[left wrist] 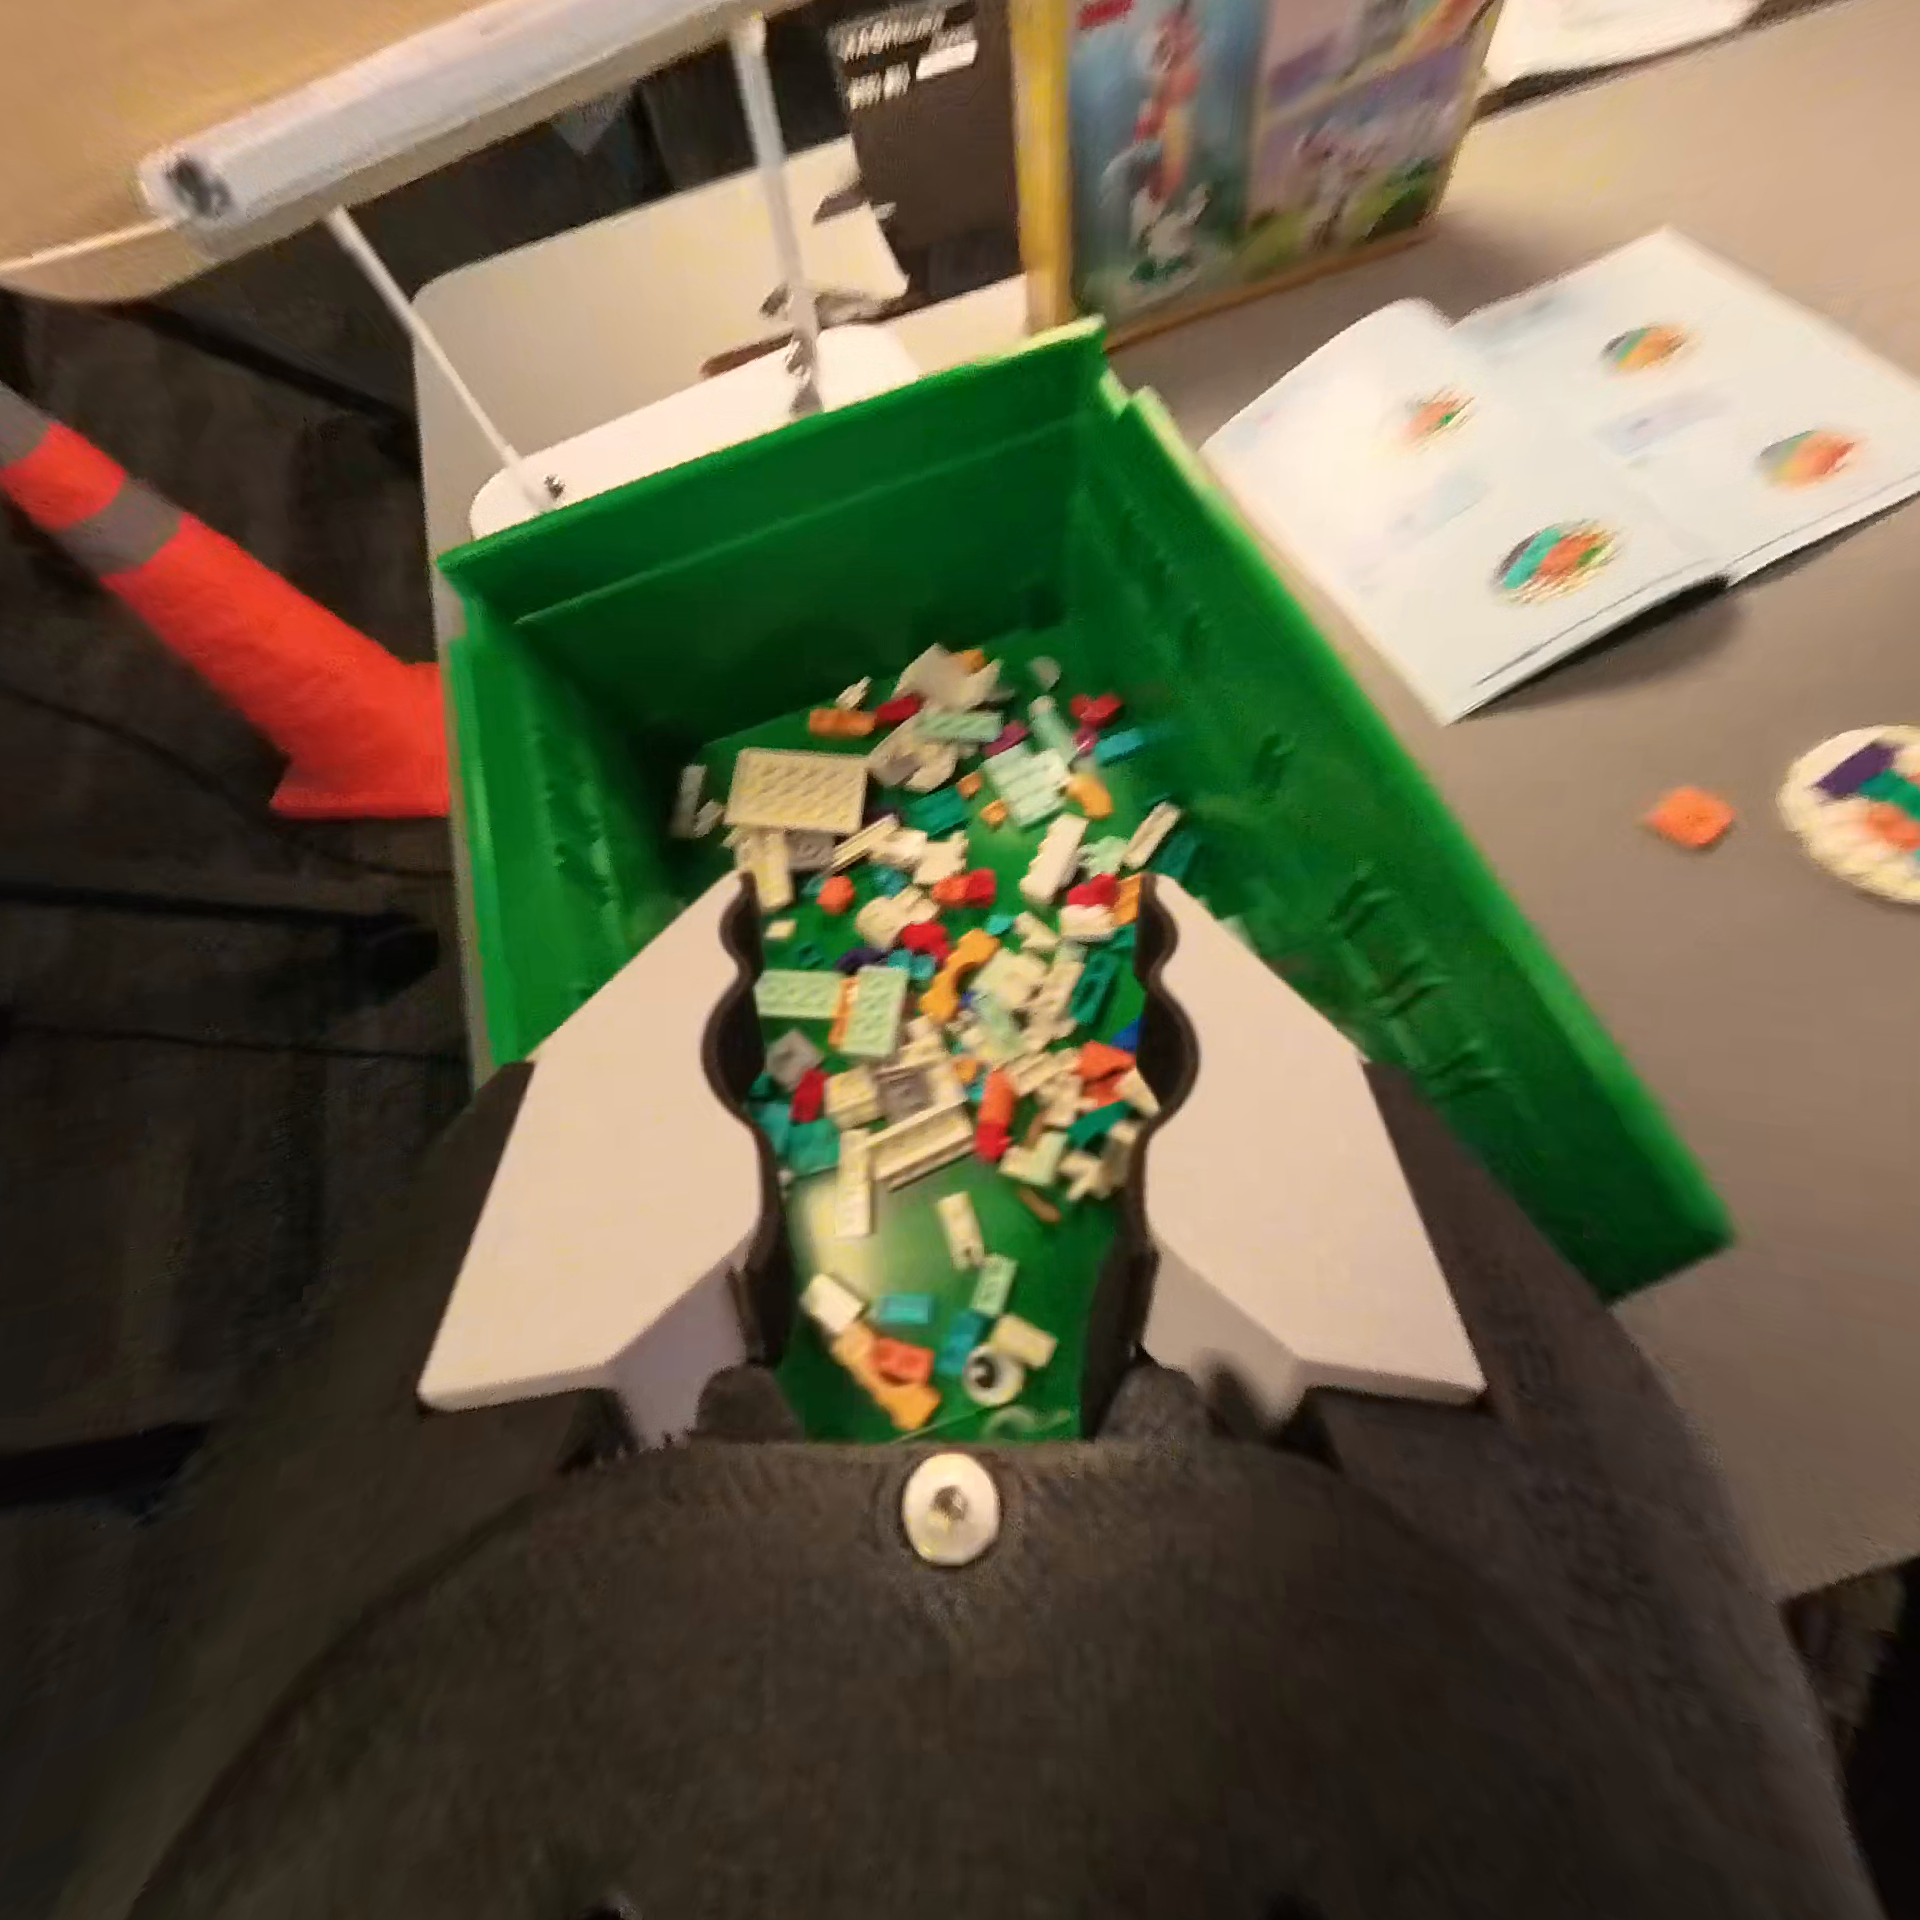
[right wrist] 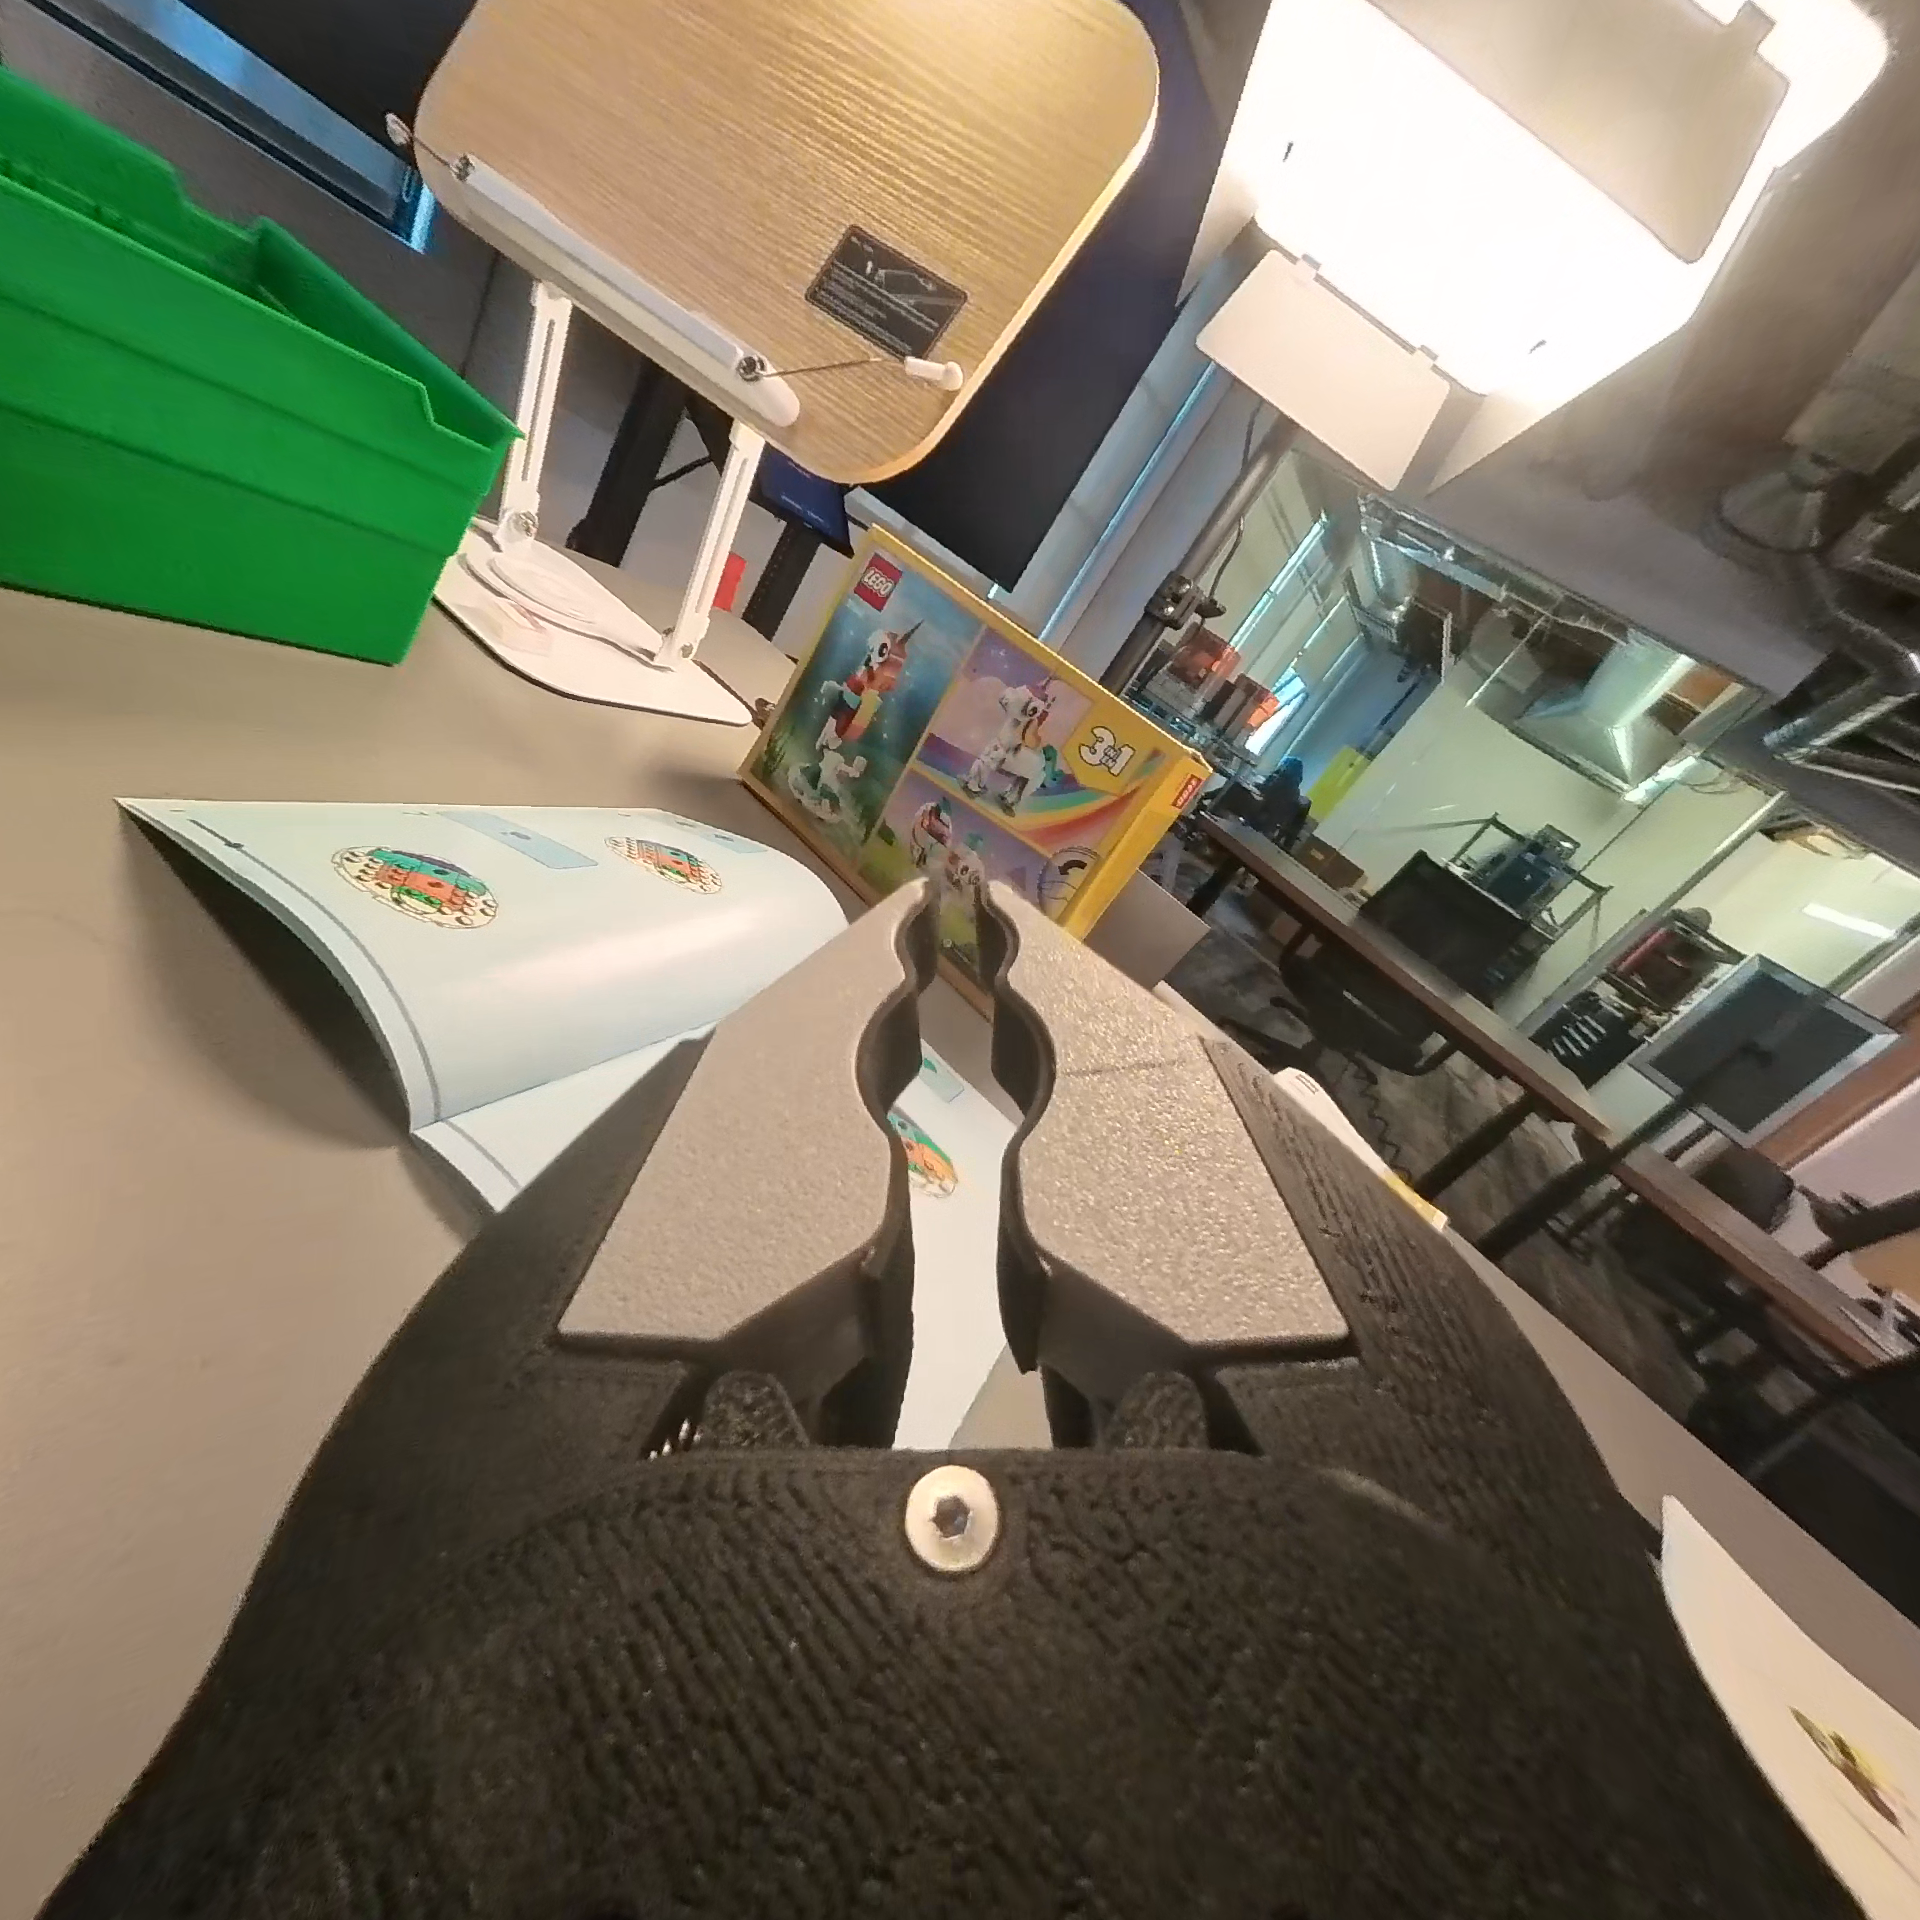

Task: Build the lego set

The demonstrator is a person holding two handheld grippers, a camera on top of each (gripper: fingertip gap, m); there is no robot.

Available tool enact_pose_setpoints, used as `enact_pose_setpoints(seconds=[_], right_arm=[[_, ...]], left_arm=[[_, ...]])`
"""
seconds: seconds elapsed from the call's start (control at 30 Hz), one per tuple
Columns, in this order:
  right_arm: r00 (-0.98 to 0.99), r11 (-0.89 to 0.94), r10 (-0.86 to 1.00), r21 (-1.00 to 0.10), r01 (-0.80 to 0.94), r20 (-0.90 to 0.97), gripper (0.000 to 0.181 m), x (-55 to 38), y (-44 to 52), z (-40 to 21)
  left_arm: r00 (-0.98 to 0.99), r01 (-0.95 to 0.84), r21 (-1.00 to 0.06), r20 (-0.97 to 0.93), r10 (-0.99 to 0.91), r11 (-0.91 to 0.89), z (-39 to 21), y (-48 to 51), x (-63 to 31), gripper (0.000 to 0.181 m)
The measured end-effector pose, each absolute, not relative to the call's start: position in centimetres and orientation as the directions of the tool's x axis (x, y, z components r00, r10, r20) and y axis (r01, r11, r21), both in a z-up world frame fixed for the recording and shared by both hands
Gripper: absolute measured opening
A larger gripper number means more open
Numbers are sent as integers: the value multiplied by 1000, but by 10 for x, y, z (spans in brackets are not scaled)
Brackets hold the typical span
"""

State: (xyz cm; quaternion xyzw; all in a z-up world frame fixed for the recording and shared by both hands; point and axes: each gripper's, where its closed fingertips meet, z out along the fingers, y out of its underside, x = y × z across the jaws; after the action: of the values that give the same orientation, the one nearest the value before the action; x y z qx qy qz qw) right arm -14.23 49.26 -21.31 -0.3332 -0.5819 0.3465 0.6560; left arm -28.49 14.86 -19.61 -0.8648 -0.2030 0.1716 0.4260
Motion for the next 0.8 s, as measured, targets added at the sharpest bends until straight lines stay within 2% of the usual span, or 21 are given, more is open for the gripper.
enact_pose_setpoints(seconds=[0.23, 0.43, 0.63, 0.8], right_arm=[[125, 522, 848, -852, -33, 515, 5, -142, 504, -214], [148, 534, 836, -845, -6, 528, 5, -143, 508, -216], [152, 540, 831, -841, 13, 536, 5, -144, 510, -218], [147, 547, 826, -837, 25, 544, 5, -145, 509, -220]], left_arm=[[896, 139, -648, -240, 374, -749, -220, 143, -327, 61], [925, 146, -505, -234, 298, -851, -244, 154, -346, 62], [941, 126, -433, -232, 246, -892, -257, 161, -351, 62], [943, 127, -416, -232, 240, -901, -261, 162, -362, 61]])
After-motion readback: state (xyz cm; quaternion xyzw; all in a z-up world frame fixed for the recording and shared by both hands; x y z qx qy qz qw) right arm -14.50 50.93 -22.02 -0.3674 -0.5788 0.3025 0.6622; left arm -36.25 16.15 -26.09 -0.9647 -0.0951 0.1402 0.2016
